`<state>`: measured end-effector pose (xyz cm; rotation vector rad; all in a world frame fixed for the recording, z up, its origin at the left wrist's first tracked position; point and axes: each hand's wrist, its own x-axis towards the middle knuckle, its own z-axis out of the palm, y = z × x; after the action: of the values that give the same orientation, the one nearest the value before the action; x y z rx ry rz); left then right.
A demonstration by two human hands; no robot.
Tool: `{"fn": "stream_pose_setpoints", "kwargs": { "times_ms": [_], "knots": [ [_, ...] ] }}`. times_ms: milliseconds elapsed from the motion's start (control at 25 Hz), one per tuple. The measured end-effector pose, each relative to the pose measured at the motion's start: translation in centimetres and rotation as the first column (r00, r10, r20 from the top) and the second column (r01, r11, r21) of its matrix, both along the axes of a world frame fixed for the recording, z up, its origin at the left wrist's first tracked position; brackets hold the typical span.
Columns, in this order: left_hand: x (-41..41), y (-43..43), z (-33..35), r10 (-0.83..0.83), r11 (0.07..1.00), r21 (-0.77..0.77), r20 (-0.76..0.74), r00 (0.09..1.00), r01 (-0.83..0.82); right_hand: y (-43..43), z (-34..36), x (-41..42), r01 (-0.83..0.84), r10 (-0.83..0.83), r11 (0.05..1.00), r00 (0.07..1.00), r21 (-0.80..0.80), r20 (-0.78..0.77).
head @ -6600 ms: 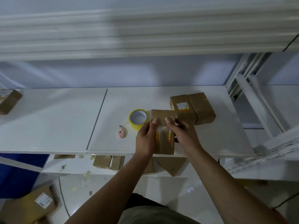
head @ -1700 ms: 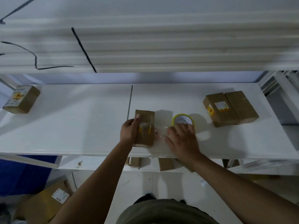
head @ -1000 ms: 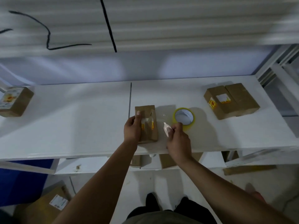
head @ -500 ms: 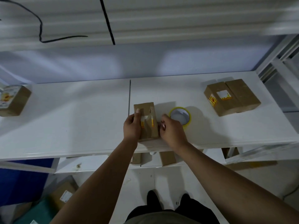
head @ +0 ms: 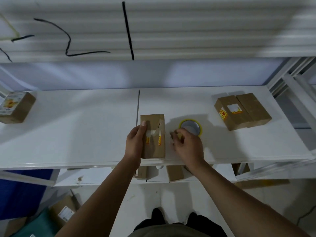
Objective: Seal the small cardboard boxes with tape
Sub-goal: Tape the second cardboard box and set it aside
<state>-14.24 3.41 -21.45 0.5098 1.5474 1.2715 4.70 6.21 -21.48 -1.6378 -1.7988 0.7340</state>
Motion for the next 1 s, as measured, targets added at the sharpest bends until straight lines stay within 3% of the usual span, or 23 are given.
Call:
{"fn": "stream_pose_setpoints", "kwargs": {
  "times_ms": [40,120,200,280,520,640,760,800,1000],
  "knots": [
    [0.4,-0.4,0.3,-0.013,0.999,0.034,0.014,1.0,0.012,-0.1,0.7,-0.7,0.041,-0.066,0.995,0.96,-0.094,-0.272],
    [1.4,-0.9,1.0,-0.025,0.996,0.089,0.049,0.998,0.021,0.0,2.1,-2.7,-0.042,-0.224,0.927,0.736,-0.373,-0.639],
    [2.3,-1.2,1.8,-0.017,0.995,0.099,0.162,0.987,0.001,0.0,3.0,-4.3,-0.177,-0.338,0.843,0.561,-0.508,-0.756],
    [2.7,-1.2,2.5,0.04,0.997,0.056,0.251,0.967,-0.056,-0.1,3.7,-5.0,-0.166,-0.399,0.827,0.502,-0.538,-0.768],
    [2.6,-0.7,3.1,0.17,0.985,0.007,0.098,0.981,-0.171,-0.2,4.0,-5.1,-0.162,-0.498,0.774,0.443,-0.612,-0.746],
    [3.1,-1.1,3.6,0.123,0.992,0.032,0.087,0.989,-0.126,-0.3,3.8,-5.3,-0.136,-0.48,0.78,0.496,-0.61,-0.724],
    [3.0,-0.7,3.5,0.048,0.998,0.053,-0.184,0.982,-0.039,-0.7,3.7,-5.5,-0.058,-0.5,0.794,0.504,-0.606,-0.704],
    [2.9,-0.7,3.6,0.008,0.998,0.059,-0.213,0.977,0.004,-1.0,3.5,-5.6,-0.049,-0.474,0.819,0.503,-0.571,-0.723],
    [2.9,-0.6,3.3,-0.062,0.992,0.08,-0.322,0.945,0.093,-1.6,2.4,-5.6,0.0,-0.321,0.907,0.648,-0.422,-0.691]
  ]
}}
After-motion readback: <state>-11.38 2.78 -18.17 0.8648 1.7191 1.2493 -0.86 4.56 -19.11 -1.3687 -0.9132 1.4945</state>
